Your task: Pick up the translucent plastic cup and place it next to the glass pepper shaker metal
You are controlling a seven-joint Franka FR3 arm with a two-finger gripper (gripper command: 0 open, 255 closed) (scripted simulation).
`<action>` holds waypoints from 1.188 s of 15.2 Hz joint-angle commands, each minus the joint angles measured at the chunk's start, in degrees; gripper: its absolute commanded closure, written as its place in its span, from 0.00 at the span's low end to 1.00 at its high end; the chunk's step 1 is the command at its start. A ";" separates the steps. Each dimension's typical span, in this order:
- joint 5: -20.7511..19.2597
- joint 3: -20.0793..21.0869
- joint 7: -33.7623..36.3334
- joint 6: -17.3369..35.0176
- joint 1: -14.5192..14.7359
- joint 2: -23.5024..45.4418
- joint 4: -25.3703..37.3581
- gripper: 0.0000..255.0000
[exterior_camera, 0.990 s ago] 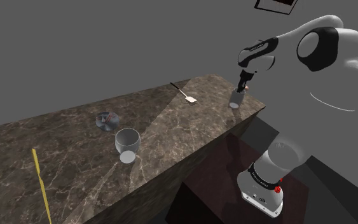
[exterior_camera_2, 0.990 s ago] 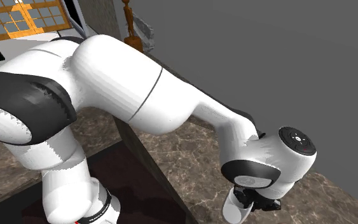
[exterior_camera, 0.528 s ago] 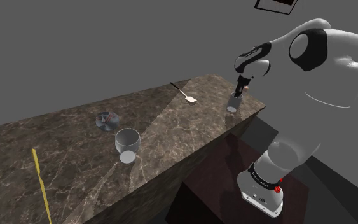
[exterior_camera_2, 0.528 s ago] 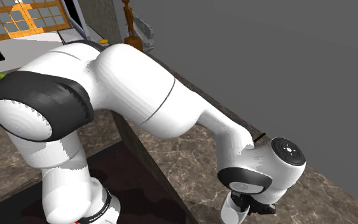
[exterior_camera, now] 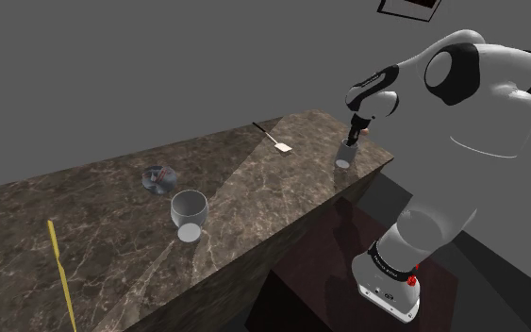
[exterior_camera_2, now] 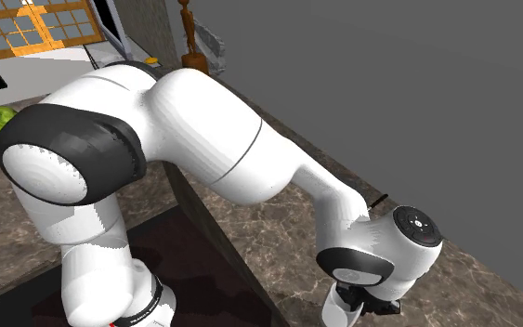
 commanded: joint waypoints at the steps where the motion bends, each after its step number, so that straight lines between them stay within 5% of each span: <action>1: 0.01 0.00 0.00 0.01 0.00 0.00 0.02 1.00; 2: 0.01 0.00 -0.01 0.00 0.00 0.00 0.03 0.00; 7: 0.01 0.00 0.00 0.00 0.00 0.01 0.03 0.00; 11: -4.39 -1.18 3.06 -6.55 1.28 -5.40 2.14 0.00; 18: -4.39 -1.14 3.06 -6.55 1.24 -5.40 2.14 0.00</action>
